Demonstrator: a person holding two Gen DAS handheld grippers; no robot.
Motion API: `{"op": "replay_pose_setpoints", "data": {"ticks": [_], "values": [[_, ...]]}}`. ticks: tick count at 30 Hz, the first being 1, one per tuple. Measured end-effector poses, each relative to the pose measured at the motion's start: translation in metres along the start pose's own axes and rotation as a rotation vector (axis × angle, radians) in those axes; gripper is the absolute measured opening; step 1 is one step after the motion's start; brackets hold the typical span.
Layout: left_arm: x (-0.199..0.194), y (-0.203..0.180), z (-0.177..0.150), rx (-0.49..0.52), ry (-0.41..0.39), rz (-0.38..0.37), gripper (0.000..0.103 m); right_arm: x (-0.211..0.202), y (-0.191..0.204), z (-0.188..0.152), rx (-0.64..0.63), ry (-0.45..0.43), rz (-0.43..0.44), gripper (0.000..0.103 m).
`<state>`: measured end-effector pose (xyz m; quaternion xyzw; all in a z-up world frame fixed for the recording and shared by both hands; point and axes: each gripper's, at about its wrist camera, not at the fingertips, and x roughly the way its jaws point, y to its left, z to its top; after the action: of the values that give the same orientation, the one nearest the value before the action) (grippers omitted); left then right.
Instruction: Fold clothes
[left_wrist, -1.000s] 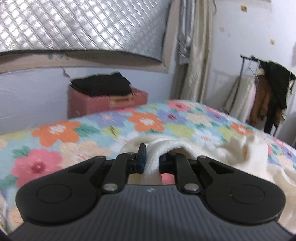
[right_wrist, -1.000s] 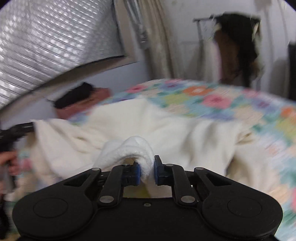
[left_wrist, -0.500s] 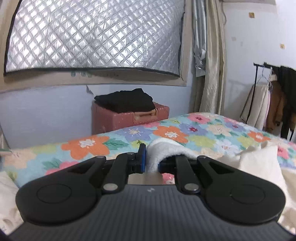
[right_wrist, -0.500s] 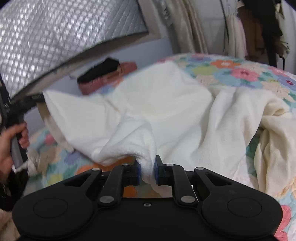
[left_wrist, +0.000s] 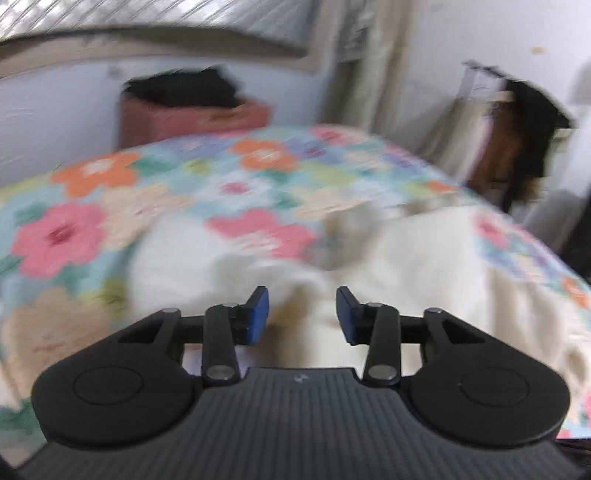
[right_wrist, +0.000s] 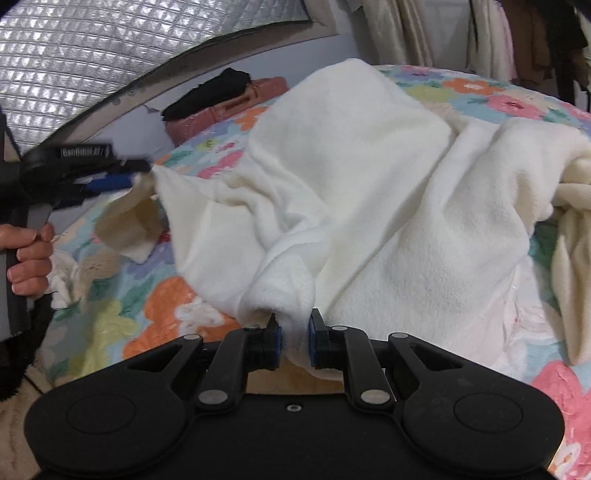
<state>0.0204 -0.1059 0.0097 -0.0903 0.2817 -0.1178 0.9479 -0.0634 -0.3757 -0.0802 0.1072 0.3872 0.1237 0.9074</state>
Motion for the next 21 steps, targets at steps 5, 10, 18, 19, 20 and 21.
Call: {"op": "replay_pose_setpoints", "data": {"ticks": [5, 10, 18, 19, 20, 21], "values": [[0.014, -0.052, -0.027, 0.171, 0.173, -0.319, 0.07, -0.009, -0.001, 0.002, 0.015, -0.019, 0.068, 0.017], [0.027, -0.088, -0.066, 0.386, 0.265, -0.419, 0.07, -0.026, -0.028, 0.011, 0.077, -0.053, 0.044, 0.017], [0.015, -0.139, -0.104, 0.759, 0.031, -0.283, 0.094, -0.045, -0.04, 0.021, 0.089, -0.051, 0.084, 0.017], [0.016, -0.138, -0.103, 0.759, 0.025, -0.289, 0.094, -0.045, -0.041, 0.02, 0.098, -0.052, 0.095, 0.017], [0.016, -0.137, -0.101, 0.756, 0.022, -0.301, 0.092, -0.045, -0.043, 0.018, 0.115, -0.058, 0.105, 0.017], [0.014, -0.135, -0.1, 0.747, 0.017, -0.311, 0.091, -0.045, -0.046, 0.017, 0.136, -0.066, 0.118, 0.017]]}}
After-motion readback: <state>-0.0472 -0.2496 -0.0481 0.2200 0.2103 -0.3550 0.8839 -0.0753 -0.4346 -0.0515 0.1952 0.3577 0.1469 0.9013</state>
